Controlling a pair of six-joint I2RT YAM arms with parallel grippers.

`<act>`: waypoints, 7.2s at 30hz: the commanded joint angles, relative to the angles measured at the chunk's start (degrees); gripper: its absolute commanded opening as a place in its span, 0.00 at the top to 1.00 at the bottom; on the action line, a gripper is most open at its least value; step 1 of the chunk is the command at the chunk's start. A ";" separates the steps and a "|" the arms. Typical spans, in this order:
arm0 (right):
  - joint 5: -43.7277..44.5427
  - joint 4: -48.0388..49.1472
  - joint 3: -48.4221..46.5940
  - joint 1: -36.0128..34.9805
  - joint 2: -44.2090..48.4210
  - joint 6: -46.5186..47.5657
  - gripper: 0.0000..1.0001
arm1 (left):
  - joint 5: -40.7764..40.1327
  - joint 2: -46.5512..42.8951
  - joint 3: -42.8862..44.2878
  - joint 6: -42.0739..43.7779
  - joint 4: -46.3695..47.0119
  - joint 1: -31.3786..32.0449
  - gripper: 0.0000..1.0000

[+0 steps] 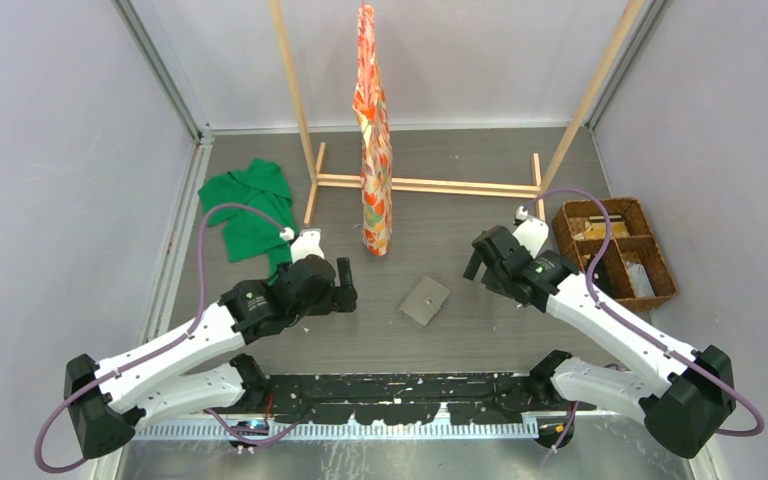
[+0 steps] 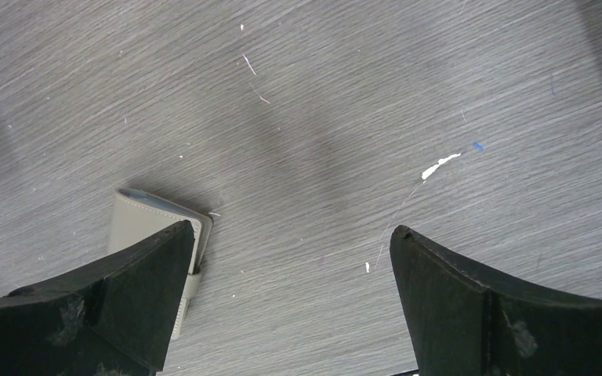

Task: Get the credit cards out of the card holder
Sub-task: Open the card holder at the center of the board.

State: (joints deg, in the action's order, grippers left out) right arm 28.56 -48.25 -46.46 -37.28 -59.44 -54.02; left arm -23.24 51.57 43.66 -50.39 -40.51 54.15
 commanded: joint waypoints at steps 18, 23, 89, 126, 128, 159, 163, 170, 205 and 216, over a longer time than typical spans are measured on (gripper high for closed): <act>6.76 -3.01 -13.50 -21.61 -23.22 -17.31 0.00 | 5.55 3.28 -3.84 -7.57 4.75 4.12 0.00; 6.09 -1.69 -14.31 -21.77 -25.29 -17.22 0.09 | 4.35 4.21 -3.01 -7.41 4.07 4.12 0.00; 5.74 -2.05 3.09 -21.68 -6.41 -20.48 0.99 | 12.92 15.63 0.61 -2.30 12.80 4.12 0.00; -3.60 22.52 7.06 -20.70 -8.05 -11.48 0.35 | 11.73 16.91 3.16 -1.38 5.25 4.30 0.00; -2.91 21.41 7.01 -20.68 -10.76 -12.95 0.35 | 11.58 16.21 3.04 -1.29 5.27 4.33 0.00; -12.25 11.39 28.48 -3.68 22.22 -22.46 0.59 | 6.34 52.31 41.78 13.16 -2.08 16.82 0.04; -13.04 9.03 29.70 -1.53 22.77 -22.67 0.74 | 4.72 58.41 47.98 13.92 -4.92 18.55 0.04; -15.60 9.16 31.96 -1.04 20.47 -25.99 0.94 | 2.94 64.27 51.83 13.39 -4.33 20.63 0.06; -8.64 -7.35 23.64 -0.97 36.68 -26.94 0.92 | -2.61 61.09 38.09 12.23 11.29 21.21 0.23; -9.48 -5.95 26.20 -0.96 37.43 -29.02 0.92 | 0.48 62.99 37.55 12.33 14.78 21.70 0.22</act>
State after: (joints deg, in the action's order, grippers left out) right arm 17.56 -54.50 -20.99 -38.35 -23.09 -81.47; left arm -24.51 113.93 82.04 -38.52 -29.34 75.26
